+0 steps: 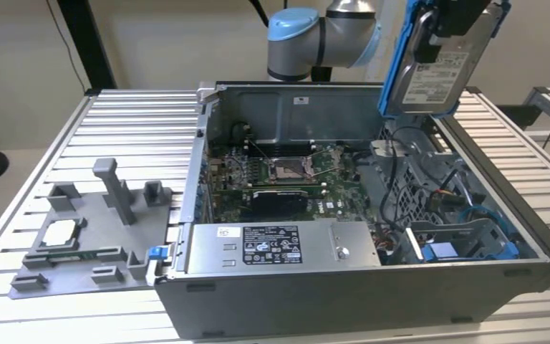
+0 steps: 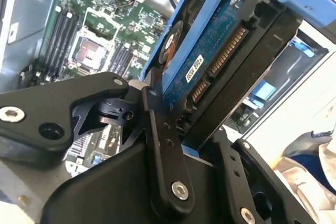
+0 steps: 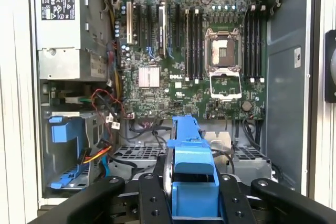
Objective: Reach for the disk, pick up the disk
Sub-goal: 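Pick up the disk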
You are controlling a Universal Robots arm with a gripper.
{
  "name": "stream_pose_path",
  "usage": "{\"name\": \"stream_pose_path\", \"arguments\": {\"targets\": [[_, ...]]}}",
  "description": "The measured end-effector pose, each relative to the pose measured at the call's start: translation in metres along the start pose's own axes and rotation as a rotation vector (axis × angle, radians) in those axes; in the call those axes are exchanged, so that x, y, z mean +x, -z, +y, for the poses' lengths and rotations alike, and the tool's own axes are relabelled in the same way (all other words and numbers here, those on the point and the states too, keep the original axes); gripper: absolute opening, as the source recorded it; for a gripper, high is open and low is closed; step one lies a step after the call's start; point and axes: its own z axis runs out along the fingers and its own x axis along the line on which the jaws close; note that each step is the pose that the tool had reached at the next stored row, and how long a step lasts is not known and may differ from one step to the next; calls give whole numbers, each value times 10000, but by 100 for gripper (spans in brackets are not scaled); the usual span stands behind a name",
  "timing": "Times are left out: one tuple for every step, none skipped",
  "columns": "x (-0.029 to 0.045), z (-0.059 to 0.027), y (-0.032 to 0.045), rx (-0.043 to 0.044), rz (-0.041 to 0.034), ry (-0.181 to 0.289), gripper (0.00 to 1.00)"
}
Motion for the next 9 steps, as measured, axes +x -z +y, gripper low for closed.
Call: {"name": "stream_pose_path", "arguments": {"targets": [[16, -1, 0, 0, 1, -4, 0], [32, -2, 0, -1, 1, -8, 0], [49, -3, -1, -1, 1, -10, 0], [65, -5, -1, -1, 0, -13, 0], [81, -6, -2, -2, 1, -17, 0], [97, -7, -2, -2, -1, -20, 0], [114, -8, -3, -3, 0, -24, 0], [129, -10, -3, -4, 0, -27, 0], [145, -11, -3, -4, 0, -30, 0]]}}
